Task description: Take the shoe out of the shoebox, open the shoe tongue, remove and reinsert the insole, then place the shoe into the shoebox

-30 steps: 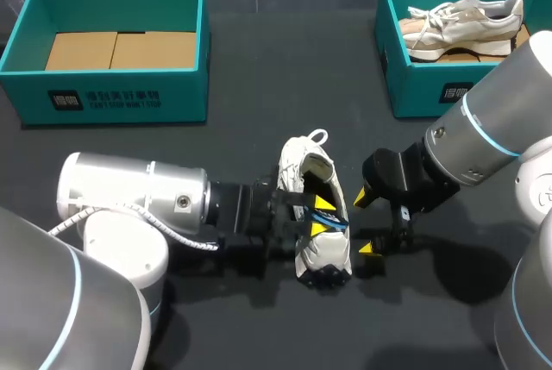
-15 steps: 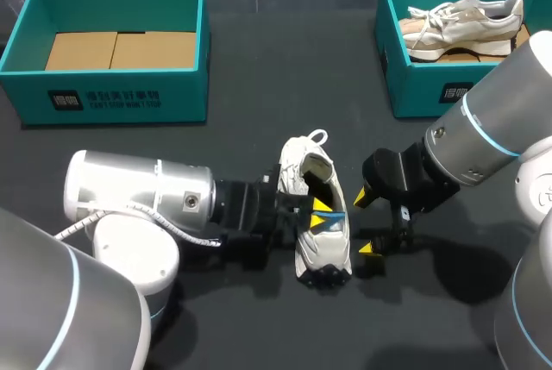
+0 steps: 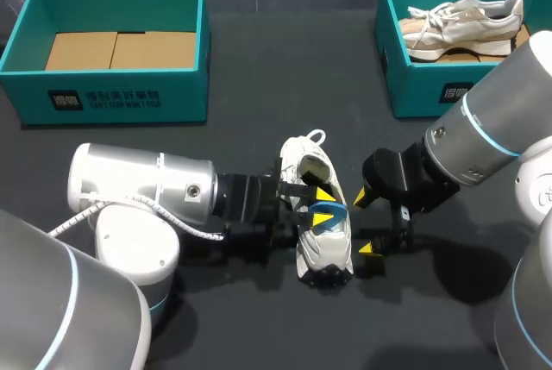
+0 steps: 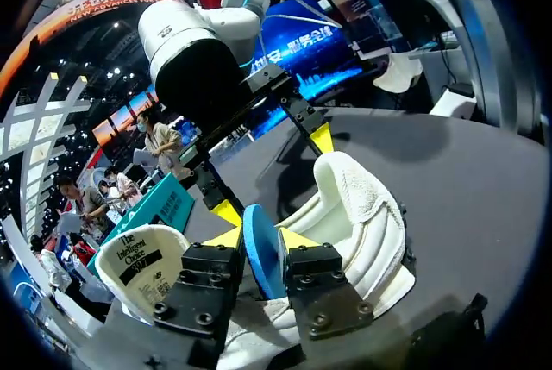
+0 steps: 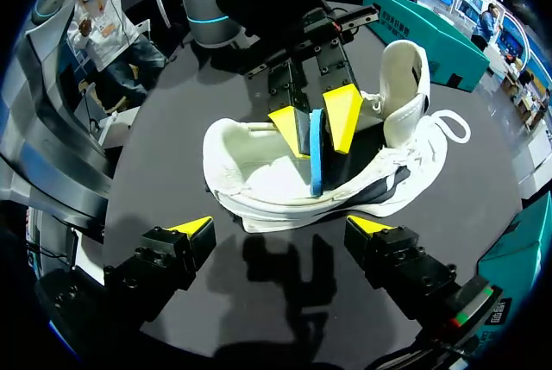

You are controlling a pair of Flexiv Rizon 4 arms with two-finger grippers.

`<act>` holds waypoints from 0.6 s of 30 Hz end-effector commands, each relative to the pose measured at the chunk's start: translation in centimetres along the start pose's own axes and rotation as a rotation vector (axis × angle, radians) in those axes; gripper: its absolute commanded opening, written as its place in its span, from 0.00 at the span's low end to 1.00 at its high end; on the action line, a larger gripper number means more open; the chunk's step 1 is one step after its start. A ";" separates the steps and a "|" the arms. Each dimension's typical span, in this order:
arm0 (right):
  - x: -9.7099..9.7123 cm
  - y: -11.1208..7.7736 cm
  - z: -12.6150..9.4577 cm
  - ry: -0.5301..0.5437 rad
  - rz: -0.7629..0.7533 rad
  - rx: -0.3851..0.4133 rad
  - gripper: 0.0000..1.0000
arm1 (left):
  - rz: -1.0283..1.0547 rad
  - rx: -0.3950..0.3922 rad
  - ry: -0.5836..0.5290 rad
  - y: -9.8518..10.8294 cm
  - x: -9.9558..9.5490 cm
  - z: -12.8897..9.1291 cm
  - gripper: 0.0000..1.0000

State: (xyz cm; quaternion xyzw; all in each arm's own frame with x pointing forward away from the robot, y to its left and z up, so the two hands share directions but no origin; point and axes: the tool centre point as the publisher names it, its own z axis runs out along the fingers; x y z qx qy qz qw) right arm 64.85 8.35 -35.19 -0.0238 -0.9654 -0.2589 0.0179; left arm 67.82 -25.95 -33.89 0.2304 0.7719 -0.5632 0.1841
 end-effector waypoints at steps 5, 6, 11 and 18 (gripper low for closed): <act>0.1 0.0 0.1 -0.003 0.000 0.001 1.00 | 0.017 0.017 0.025 -1.9 0.7 -1.3 0.30; 0.1 0.0 0.1 -0.003 0.000 0.001 1.00 | 0.012 0.023 0.032 -2.1 0.8 -1.3 0.31; 0.1 0.0 0.1 -0.003 0.000 0.001 1.00 | 0.013 0.022 0.063 -2.5 1.2 -0.9 0.32; 0.1 0.0 0.1 -0.003 0.000 0.001 1.00 | 0.035 -0.029 0.111 -1.1 2.3 0.7 0.00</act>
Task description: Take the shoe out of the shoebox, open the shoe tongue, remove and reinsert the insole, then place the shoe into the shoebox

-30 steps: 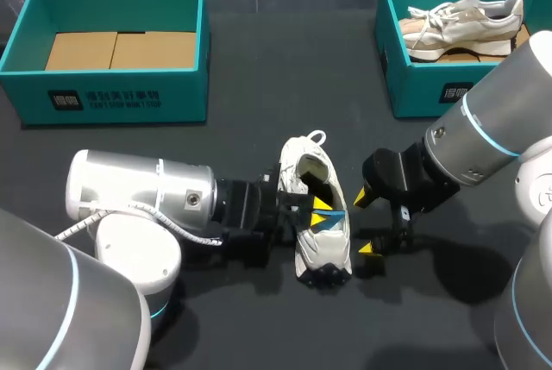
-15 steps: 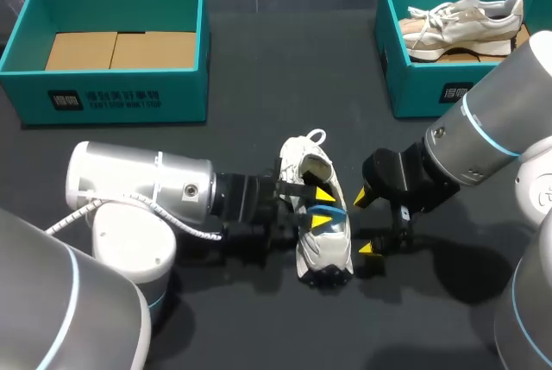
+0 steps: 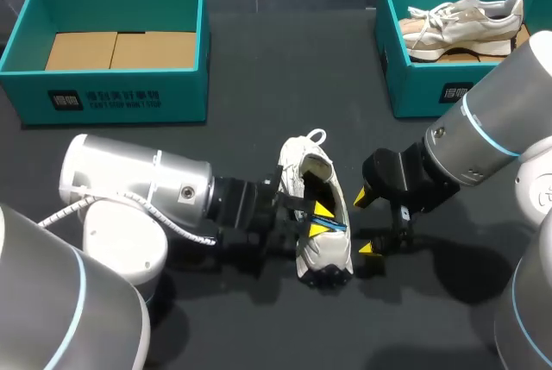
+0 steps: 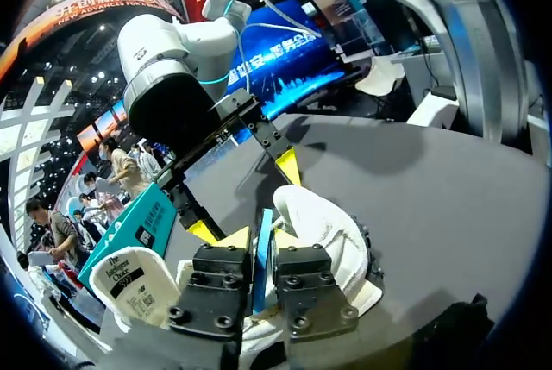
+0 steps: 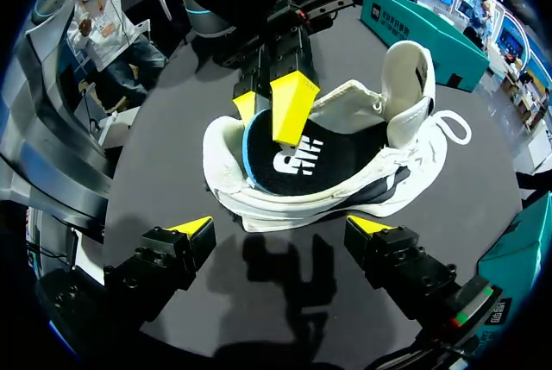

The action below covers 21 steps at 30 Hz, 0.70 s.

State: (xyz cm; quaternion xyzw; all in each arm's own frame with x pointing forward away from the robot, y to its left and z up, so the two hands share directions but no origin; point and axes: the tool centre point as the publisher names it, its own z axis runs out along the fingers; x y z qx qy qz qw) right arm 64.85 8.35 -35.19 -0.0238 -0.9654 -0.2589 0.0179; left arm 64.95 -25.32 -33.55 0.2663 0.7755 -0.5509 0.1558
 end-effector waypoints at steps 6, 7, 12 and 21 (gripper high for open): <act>0.1 0.0 0.1 -0.003 0.001 0.001 1.00 | 0.031 -0.098 0.011 2.2 -0.4 1.8 0.00; 0.1 0.0 0.1 -0.003 0.001 0.001 1.00 | 0.035 -0.111 0.007 2.5 -0.5 1.8 0.00; 0.1 0.0 0.1 -0.003 0.001 0.001 1.00 | 0.018 -0.119 0.000 3.0 -0.8 1.4 0.00; 0.1 0.0 0.1 -0.003 0.001 0.001 1.00 | 0.000 -0.075 -0.010 0.9 -0.8 0.2 0.22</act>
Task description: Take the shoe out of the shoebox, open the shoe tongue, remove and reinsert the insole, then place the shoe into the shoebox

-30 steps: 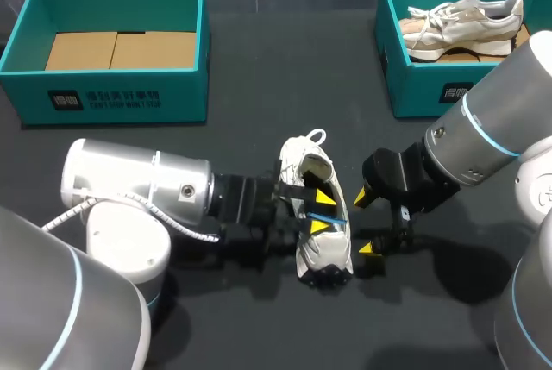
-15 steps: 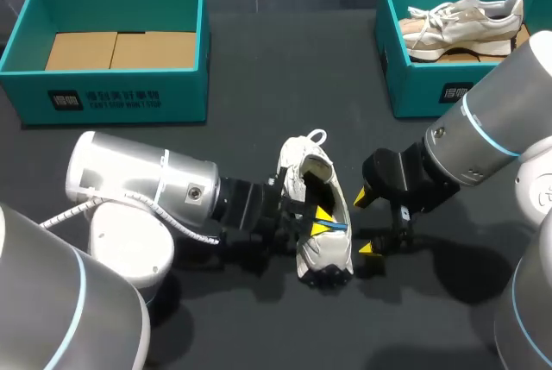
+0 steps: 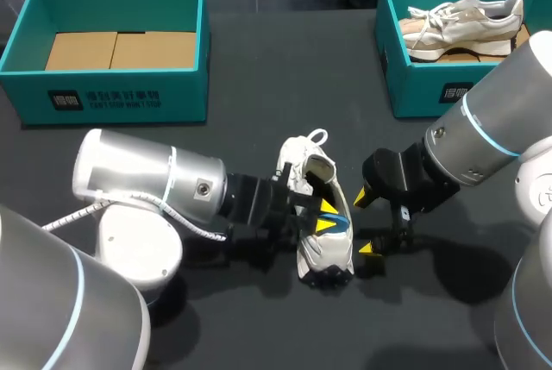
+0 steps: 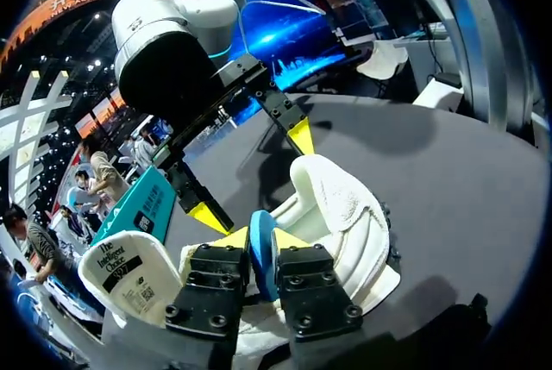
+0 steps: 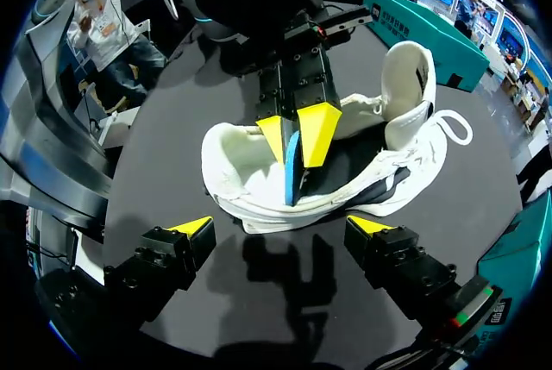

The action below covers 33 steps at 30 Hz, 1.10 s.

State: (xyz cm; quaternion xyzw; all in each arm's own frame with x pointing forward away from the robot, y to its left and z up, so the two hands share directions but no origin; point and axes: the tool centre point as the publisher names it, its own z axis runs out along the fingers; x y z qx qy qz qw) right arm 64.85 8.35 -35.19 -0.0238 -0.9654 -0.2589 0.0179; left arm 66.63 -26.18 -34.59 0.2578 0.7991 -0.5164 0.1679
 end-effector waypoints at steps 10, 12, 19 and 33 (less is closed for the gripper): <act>0.1 0.0 0.1 -0.003 0.000 0.001 1.00 | -0.003 0.028 0.010 -1.7 0.2 -2.0 0.34; 0.1 0.0 -0.1 -0.004 -0.001 -0.001 1.00 | -0.003 0.029 0.020 -1.8 0.3 -2.2 0.35; 0.3 -1.3 -1.6 -0.022 0.010 -0.020 1.00 | 0.012 0.011 0.043 -1.9 0.6 -3.0 0.41; 0.5 -4.9 -5.7 -0.036 0.048 0.000 1.00 | 0.035 -0.008 0.096 -1.9 1.0 -6.4 0.42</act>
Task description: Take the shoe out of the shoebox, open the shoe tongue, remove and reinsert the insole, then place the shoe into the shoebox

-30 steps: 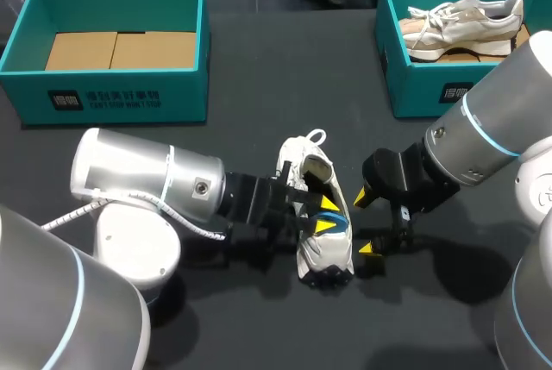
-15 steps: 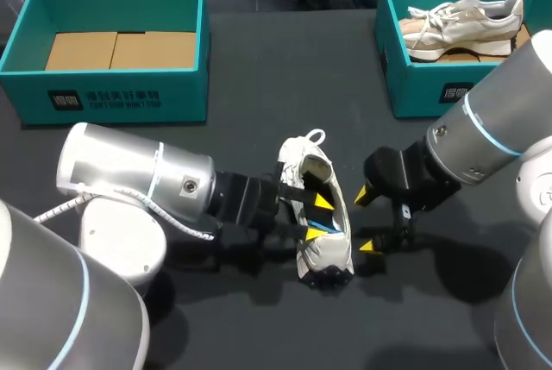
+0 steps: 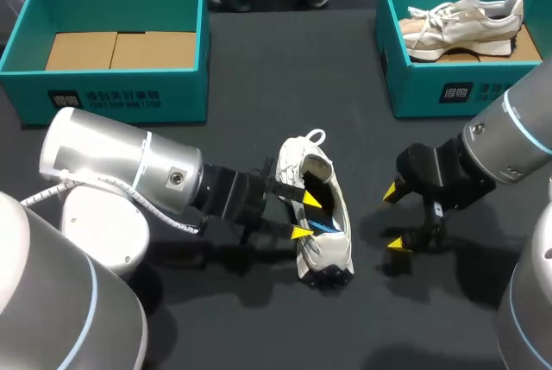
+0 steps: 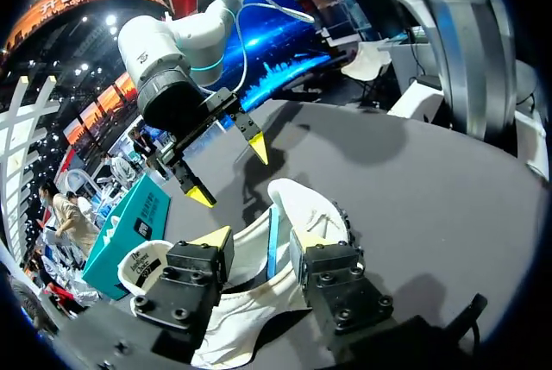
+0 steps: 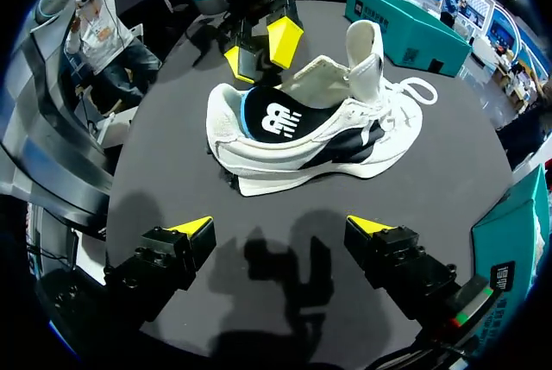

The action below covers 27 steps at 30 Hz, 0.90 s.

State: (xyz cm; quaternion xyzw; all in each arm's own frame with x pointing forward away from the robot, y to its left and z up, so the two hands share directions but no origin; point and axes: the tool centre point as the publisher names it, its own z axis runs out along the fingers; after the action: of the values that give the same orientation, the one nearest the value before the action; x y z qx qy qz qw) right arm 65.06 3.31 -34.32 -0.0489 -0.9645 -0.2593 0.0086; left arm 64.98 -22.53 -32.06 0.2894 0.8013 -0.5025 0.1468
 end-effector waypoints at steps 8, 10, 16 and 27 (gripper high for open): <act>0.7 -2.5 -4.0 -0.004 0.015 0.010 1.00 | 0.002 0.007 0.065 -0.6 0.5 -4.8 0.42; 0.6 -2.7 -4.2 -0.002 0.015 0.019 1.00 | -0.001 0.022 0.081 -0.7 0.6 -5.6 0.42; 0.4 -3.5 -5.5 0.000 -0.004 0.011 1.00 | -0.002 0.021 0.111 -0.7 0.8 -7.7 0.41; 0.4 -3.7 -5.6 0.012 0.014 0.022 1.00 | -0.032 0.060 0.189 -0.6 0.8 -11.8 0.42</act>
State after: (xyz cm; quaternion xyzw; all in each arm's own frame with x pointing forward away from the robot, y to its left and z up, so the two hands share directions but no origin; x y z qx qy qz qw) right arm 64.54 -2.68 -31.32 -0.0532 -0.9666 -0.2502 0.0186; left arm 64.06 -14.44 -28.27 0.3233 0.8006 -0.5010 0.0598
